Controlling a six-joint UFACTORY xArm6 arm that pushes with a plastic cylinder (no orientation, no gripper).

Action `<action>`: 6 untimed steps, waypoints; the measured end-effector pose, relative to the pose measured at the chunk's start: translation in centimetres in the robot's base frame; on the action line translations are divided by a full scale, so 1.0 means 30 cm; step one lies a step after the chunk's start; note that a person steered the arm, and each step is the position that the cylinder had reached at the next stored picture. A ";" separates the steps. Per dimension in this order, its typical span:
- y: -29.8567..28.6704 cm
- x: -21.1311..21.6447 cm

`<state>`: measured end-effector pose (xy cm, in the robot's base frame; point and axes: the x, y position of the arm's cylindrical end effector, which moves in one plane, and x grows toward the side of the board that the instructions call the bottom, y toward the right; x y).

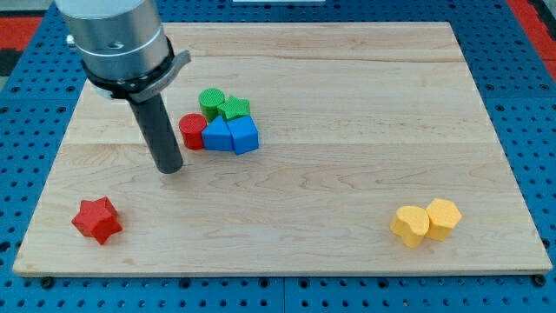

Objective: Place the red star to the bottom of the blue triangle

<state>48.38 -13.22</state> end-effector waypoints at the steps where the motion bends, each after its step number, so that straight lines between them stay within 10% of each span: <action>1: 0.070 0.000; 6: 0.156 -0.051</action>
<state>46.84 -8.55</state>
